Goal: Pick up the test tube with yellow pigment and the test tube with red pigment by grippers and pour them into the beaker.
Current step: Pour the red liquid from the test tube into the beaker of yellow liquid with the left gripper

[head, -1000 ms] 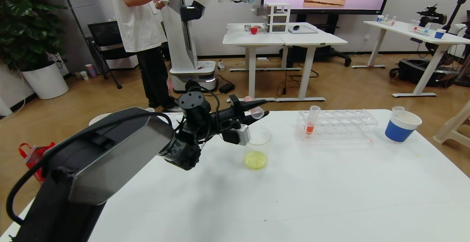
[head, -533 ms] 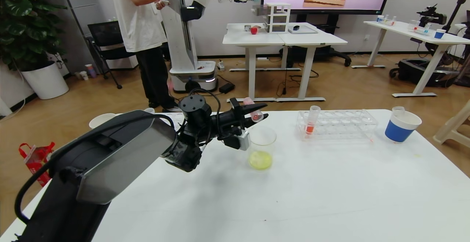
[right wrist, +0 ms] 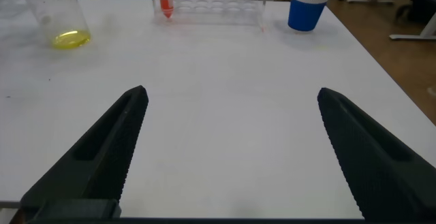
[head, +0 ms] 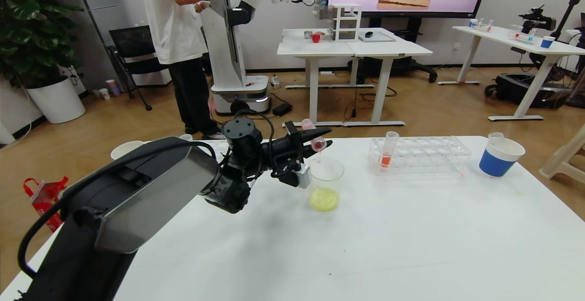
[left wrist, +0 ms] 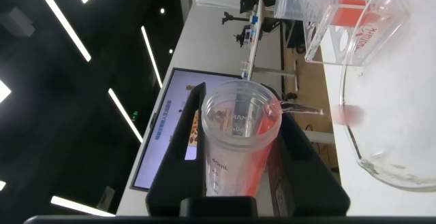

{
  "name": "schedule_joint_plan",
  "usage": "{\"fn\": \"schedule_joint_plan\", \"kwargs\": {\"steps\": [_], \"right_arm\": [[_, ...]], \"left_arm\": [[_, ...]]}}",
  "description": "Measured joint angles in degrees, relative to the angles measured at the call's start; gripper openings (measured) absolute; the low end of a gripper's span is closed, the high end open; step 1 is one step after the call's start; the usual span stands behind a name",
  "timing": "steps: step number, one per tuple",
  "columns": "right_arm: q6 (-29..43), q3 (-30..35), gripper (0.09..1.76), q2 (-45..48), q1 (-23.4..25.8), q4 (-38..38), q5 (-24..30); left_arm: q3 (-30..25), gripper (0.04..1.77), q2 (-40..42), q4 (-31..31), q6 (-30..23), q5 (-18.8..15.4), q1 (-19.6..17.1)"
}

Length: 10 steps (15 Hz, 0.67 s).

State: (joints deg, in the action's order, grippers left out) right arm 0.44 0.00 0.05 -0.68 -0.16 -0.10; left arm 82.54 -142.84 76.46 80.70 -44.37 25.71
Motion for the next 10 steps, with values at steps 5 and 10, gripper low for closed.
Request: {"fn": "schedule_joint_plan", "kwargs": {"steps": [5, 10], "right_arm": [[0.00, 0.00, 1.74, -0.02, 0.00, 0.00, 0.00], [0.00, 0.00, 1.74, -0.02, 0.00, -0.02, 0.00]], "left_arm": [[0.00, 0.51, 0.26, 0.06, 3.11, 0.68, 0.04], [-0.02, 0.51, 0.22, 0.06, 6.92, 1.60, -0.09]]}}
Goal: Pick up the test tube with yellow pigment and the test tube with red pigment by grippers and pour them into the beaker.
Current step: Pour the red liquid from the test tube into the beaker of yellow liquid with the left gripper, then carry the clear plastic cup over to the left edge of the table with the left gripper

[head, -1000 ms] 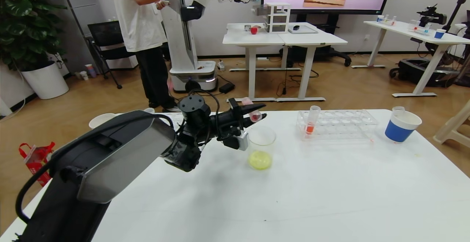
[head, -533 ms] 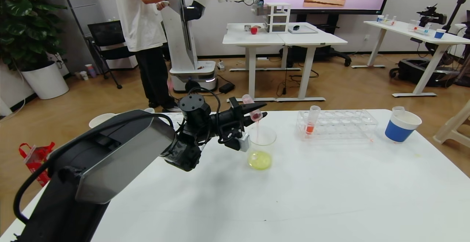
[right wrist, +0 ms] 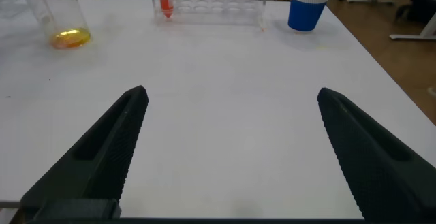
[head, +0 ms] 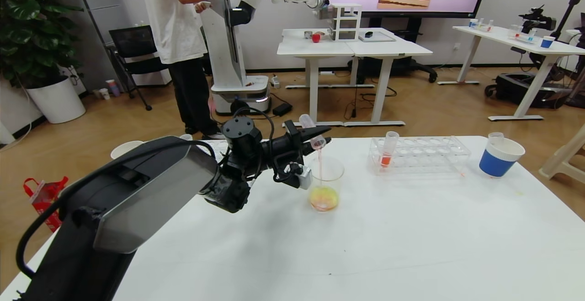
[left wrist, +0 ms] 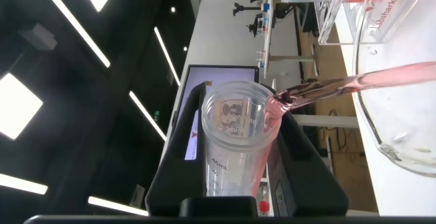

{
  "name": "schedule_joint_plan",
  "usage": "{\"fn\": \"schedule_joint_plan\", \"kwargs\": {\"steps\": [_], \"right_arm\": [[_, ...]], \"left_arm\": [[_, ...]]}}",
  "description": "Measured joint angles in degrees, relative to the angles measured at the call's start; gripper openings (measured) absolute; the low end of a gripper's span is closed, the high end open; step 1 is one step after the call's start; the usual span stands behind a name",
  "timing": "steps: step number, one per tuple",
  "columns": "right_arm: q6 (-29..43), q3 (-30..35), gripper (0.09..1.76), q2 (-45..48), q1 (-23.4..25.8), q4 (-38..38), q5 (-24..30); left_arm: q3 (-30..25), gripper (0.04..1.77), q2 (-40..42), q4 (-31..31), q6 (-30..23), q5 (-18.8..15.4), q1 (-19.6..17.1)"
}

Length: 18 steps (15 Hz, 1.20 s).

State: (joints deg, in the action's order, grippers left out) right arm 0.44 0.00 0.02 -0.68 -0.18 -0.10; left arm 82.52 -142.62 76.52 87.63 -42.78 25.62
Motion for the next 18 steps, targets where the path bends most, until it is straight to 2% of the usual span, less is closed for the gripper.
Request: {"fn": "schedule_joint_plan", "kwargs": {"steps": [7, 11, 13, 16, 18], "right_arm": [[0.00, 0.00, 1.74, 0.02, 0.00, 0.02, 0.00], [0.00, 0.00, 1.74, 0.00, 0.00, 0.00, 0.00], [0.00, 0.00, 1.74, 0.00, 0.00, 0.00, 0.00], [0.00, 0.00, 1.74, 0.00, 0.00, 0.00, 0.00], [0.00, 0.00, 1.74, 0.02, 0.00, 0.00, 0.00]], "left_arm": [[-0.30, 0.51, 0.30, 0.05, 7.22, -0.30, 0.69], [-0.72, 0.51, 0.67, 0.02, 6.61, 0.00, 1.24], [-0.88, 0.51, 1.08, 0.11, 3.36, 0.04, 0.85], [-1.51, 0.51, 2.71, 1.73, -5.52, 0.45, 0.12], [-5.03, 0.51, 4.13, 6.45, -13.18, 4.91, -0.46]]}}
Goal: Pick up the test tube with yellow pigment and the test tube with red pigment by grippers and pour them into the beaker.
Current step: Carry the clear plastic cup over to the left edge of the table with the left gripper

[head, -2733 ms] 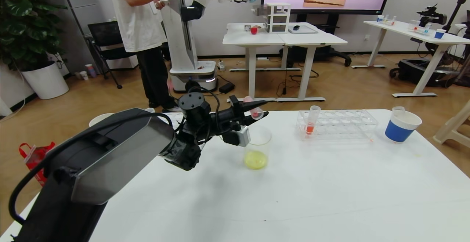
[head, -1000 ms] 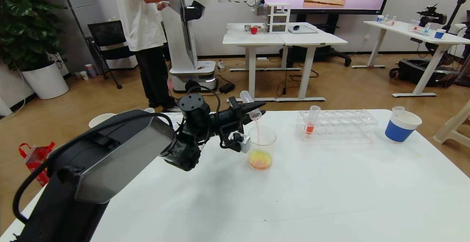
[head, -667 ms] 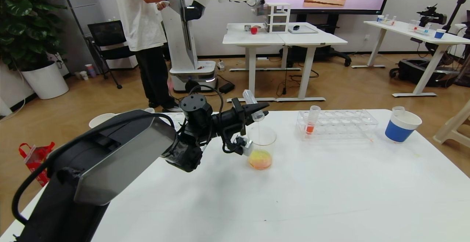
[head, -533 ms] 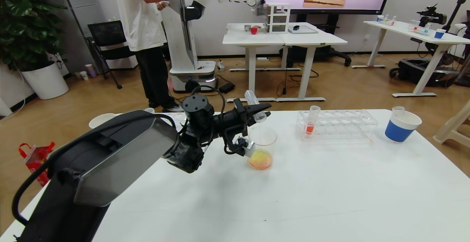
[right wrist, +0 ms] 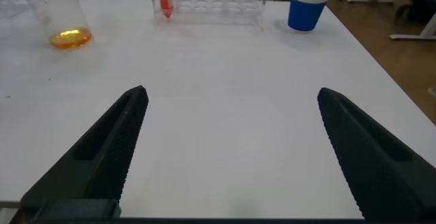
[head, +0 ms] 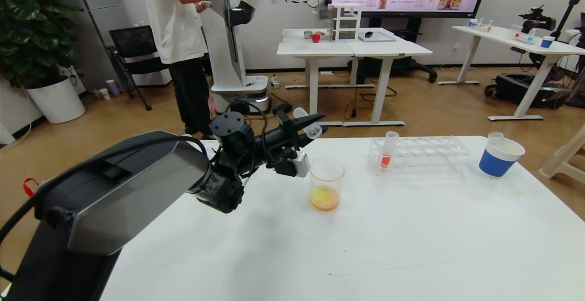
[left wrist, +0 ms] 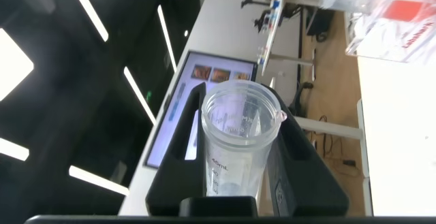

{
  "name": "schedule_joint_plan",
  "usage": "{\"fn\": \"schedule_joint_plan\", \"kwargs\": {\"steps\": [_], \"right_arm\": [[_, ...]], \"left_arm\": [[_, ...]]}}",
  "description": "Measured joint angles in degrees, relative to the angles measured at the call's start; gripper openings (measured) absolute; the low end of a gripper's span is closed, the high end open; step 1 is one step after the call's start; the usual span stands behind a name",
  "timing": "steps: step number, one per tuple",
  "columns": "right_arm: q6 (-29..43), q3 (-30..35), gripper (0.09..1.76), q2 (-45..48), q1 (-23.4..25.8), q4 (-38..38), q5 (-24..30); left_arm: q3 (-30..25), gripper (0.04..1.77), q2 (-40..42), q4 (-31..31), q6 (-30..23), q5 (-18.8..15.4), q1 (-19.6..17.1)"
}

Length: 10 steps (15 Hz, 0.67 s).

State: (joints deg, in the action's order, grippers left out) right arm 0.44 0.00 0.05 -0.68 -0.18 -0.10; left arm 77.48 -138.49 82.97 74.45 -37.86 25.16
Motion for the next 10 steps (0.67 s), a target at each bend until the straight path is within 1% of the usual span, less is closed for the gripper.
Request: {"fn": "schedule_joint_plan", "kwargs": {"steps": [1, 2, 3, 4, 5, 6, 8, 9, 10], "right_arm": [[0.00, 0.00, 1.74, -0.02, 0.00, 0.00, 0.00], [0.00, 0.00, 1.74, 0.00, 0.00, 0.00, 0.00], [0.00, 0.00, 1.74, -0.02, 0.00, 0.02, 0.00], [0.00, 0.00, 1.74, 0.00, 0.00, 0.00, 0.00], [0.00, 0.00, 1.74, -0.02, 0.00, 0.00, 0.00], [0.00, 0.00, 1.74, -0.02, 0.00, 0.00, 0.00], [0.00, 0.00, 1.74, 0.00, 0.00, 0.00, 0.02], [0.00, 0.00, 1.74, -0.02, 0.00, 0.00, 0.02], [0.00, 0.00, 1.74, 0.00, 0.00, 0.00, 0.00]], "left_arm": [[-2.51, 0.51, 0.80, 2.97, -3.36, 3.89, -0.33], [-5.57, 0.51, 1.83, 4.66, -6.89, 8.16, -0.63], [-8.63, 0.51, 2.93, 5.32, -10.67, 12.18, -0.72], [-11.41, 0.51, 4.14, 5.71, -15.91, 16.64, -0.74], [-13.62, 0.51, 5.60, 6.01, -22.36, 22.25, -0.68], [-14.92, 0.51, 6.92, 6.12, -27.54, 28.25, -0.37], [-16.15, 0.51, 9.63, 5.84, -38.07, 42.11, 0.52], [-16.32, 0.51, 10.95, 4.63, -43.36, 47.64, 1.01], [-16.46, 0.51, 12.17, 2.56, -48.13, 51.66, 1.24]]}}
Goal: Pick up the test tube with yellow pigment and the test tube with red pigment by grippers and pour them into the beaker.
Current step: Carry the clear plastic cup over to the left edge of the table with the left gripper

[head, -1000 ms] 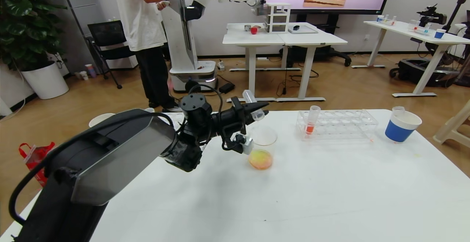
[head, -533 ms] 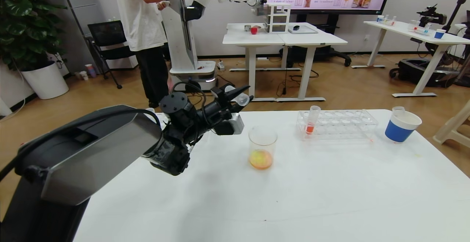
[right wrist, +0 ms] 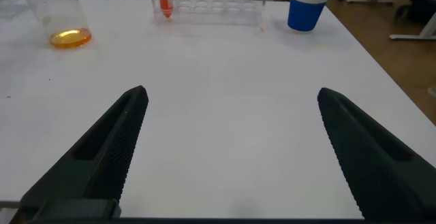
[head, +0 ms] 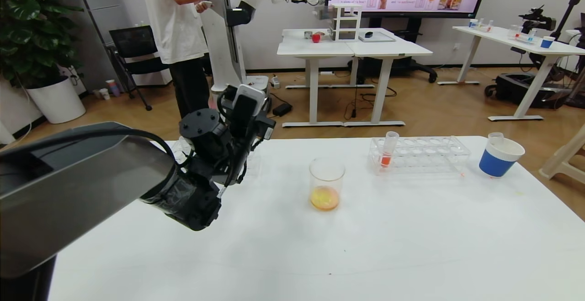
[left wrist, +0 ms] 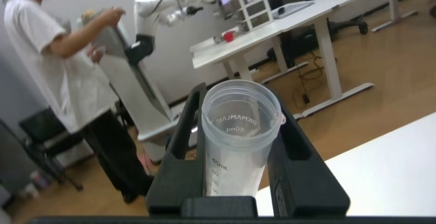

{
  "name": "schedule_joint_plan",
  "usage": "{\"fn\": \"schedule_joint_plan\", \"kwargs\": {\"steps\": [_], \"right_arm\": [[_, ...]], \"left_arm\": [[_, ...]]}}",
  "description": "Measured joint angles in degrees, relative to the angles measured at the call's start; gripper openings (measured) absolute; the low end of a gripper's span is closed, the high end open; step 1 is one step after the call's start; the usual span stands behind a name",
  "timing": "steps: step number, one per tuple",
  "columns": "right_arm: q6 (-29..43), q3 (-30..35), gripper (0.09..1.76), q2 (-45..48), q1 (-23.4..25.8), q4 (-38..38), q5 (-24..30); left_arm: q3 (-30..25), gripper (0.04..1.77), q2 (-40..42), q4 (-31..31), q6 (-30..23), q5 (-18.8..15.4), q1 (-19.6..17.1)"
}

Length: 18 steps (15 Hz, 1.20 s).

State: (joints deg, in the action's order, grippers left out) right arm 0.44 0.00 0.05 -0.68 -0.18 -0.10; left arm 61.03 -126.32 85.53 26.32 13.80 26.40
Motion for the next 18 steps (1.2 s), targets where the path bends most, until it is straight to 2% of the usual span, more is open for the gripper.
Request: {"fn": "schedule_joint_plan", "kwargs": {"steps": [2, 4, 7, 8, 10, 13, 15, 18], "right_arm": [[0.00, 0.00, 1.74, -0.02, 0.00, 0.00, 0.00], [0.00, 0.00, 1.74, -0.02, 0.00, 0.00, 0.00], [0.00, 0.00, 1.74, -0.02, 0.00, 0.00, 0.00], [0.00, 0.00, 1.74, -0.02, 0.00, 0.00, 0.00], [0.00, 0.00, 1.74, 0.00, 0.00, 0.02, 0.00], [0.00, 0.00, 1.74, 0.00, 0.00, 0.00, 0.00], [0.00, 0.00, 1.74, -0.02, 0.00, 0.00, 0.02], [0.00, 0.00, 1.74, -0.02, 0.00, 0.00, 0.00]], "left_arm": [[-0.22, 0.51, 2.36, -5.55, -9.55, 6.14, 0.02], [-0.30, 0.51, 5.23, -14.28, -18.66, 10.45, 0.07], [-0.44, 0.51, 10.64, -28.65, -31.91, 12.65, 0.33], [-1.38, 0.51, 12.43, -30.95, -34.44, 12.48, 0.11], [-3.84, 0.51, 14.69, -31.26, -34.61, 11.95, -0.87], [-4.91, 0.51, 16.26, -30.54, -31.68, 11.01, -3.62], [-4.94, 0.51, 17.12, -30.82, -30.11, 8.08, -7.36], [-4.36, 0.51, 17.88, -31.04, -28.25, 2.27, -15.71]]}}
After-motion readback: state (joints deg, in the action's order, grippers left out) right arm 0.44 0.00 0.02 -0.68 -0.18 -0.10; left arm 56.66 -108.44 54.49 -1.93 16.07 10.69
